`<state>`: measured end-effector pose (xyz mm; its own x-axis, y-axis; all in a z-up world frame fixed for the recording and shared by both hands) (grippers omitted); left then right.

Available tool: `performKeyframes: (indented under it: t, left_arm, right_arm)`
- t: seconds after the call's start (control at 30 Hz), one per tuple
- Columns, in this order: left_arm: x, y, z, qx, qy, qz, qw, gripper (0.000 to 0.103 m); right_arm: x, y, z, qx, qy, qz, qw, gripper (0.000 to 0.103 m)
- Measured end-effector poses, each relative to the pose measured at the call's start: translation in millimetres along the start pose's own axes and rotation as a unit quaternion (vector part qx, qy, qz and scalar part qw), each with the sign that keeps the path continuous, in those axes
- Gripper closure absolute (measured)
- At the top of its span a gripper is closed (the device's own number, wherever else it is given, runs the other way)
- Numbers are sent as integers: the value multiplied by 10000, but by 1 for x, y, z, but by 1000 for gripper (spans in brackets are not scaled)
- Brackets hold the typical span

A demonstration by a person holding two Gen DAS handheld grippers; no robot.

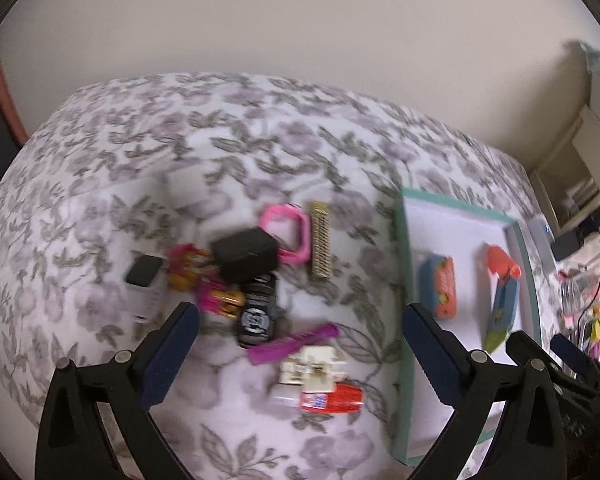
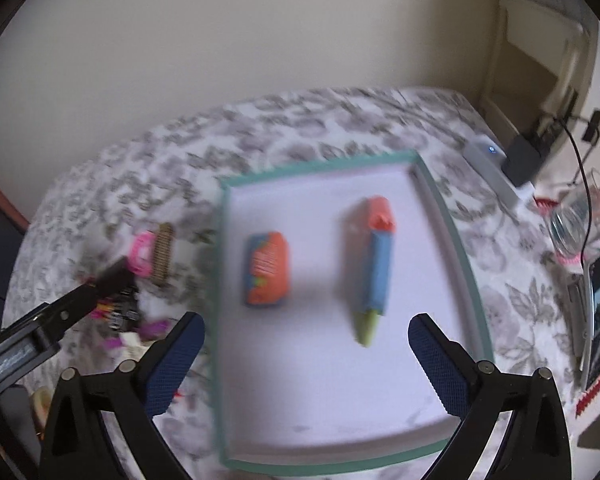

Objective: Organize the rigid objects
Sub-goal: 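Withdraw both tools from the tray back toward the pile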

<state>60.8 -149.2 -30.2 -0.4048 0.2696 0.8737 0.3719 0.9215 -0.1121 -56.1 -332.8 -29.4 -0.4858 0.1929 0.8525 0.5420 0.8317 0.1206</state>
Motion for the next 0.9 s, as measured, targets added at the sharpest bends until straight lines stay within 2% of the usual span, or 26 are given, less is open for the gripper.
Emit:
performKeyframes:
  t: [0.2,0.33,0.53,0.7,0.9]
  left_arm:
    - [20,53,-14,450,-395,-290,9978,2]
    - [21,81,-17,614,-343,-536,9961,2]
    - [7,119,-12,832,144,-806,9932,2]
    - [-9,141,-3,1160,621,-718,9887,2]
    - [-28,148,0,1332,942,-521,9852,2]
  right_arm:
    - [18,52,-5,282,-363,-418,9981,0]
    - [7,88,1,695,-194,-628,9954,0]
    - [-24,122,14,1004,220,-654,9926,0]
    - [-44,137,27,1164,495,-600,9901,0]
    - [-70,145,44,1207,934,-526,9869,0]
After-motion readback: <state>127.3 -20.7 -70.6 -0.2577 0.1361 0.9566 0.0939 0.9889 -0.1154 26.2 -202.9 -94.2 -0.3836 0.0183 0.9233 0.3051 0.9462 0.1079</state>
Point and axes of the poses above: each gripper's, at about its wrist camera, not at the fingertips, and x roughly against the way its jaws point, y to its left, z to its underside, the point moved 4 cm from there along -x, roughly the way its jaws point, and after that the axes turned 1 degree about -x, right-handed, at the moved point
